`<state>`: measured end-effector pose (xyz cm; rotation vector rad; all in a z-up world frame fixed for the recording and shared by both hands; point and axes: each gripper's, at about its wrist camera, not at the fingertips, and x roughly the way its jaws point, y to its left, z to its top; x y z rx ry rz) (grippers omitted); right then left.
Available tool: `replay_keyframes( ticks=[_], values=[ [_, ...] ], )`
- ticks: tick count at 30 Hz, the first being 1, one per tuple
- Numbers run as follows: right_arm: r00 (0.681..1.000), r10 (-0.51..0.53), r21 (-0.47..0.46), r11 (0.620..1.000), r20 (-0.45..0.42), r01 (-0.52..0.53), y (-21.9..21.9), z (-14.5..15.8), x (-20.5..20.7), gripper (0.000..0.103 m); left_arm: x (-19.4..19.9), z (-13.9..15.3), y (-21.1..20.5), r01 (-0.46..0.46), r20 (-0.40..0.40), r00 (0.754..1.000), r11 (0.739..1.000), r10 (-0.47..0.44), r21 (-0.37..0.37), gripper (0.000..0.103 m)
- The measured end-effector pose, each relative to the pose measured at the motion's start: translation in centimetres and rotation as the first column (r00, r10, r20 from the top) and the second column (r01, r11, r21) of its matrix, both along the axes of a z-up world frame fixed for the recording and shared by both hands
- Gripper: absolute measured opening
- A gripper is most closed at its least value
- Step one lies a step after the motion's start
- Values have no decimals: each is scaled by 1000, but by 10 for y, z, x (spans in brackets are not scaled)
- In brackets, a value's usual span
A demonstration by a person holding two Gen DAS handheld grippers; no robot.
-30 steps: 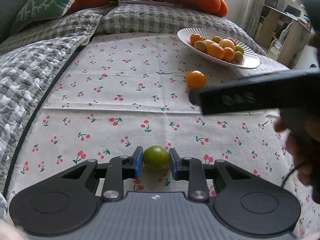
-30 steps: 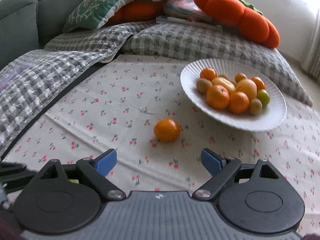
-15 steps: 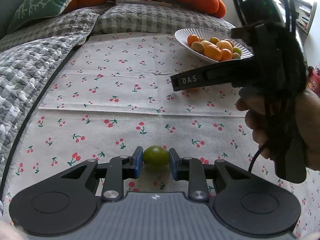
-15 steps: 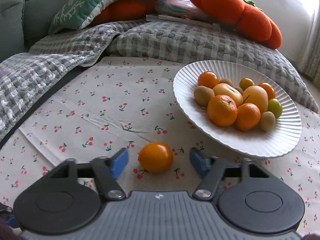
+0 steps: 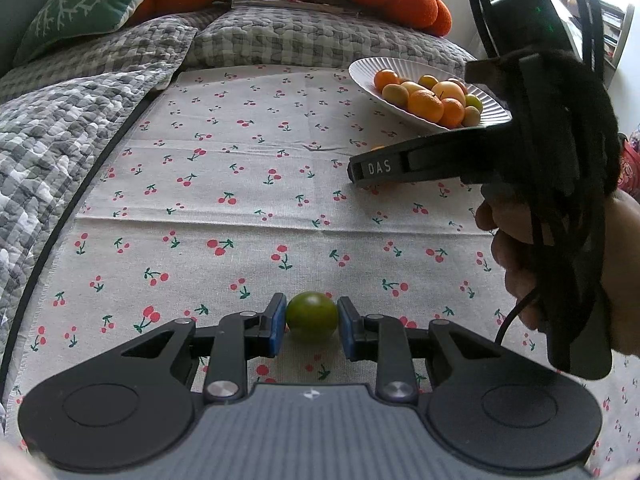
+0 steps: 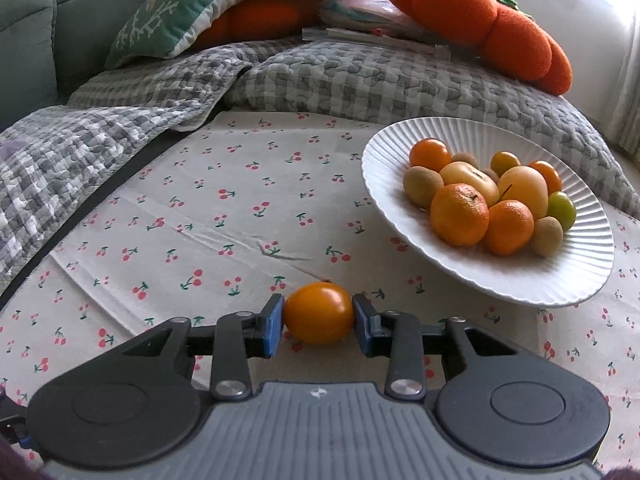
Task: Organize fruits
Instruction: 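Grasp a green cherry tomato with the left tool while the right tool grasps an orange one, then carry both cherry tomatoes over the white plate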
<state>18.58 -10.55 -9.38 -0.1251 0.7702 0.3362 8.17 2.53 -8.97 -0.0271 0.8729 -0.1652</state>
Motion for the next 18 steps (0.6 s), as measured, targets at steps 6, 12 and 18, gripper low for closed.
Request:
replay_keyframes(
  ticks=[6, 12, 18],
  values=[
    [1000, 2, 16, 1000, -9, -2, 0, 4, -5, 33, 1, 2, 3, -10, -7, 1000, 1000, 10, -29, 20],
    [1000, -2, 57, 998, 7, 1, -3, 17, -10, 33, 1, 7, 6, -21, 7, 1000, 999, 22, -41, 20],
    [1000, 4, 92, 996, 2, -4, -6, 27, -17, 33, 3, 12, 12, -43, 19, 999, 997, 44, -62, 20]
  ],
)
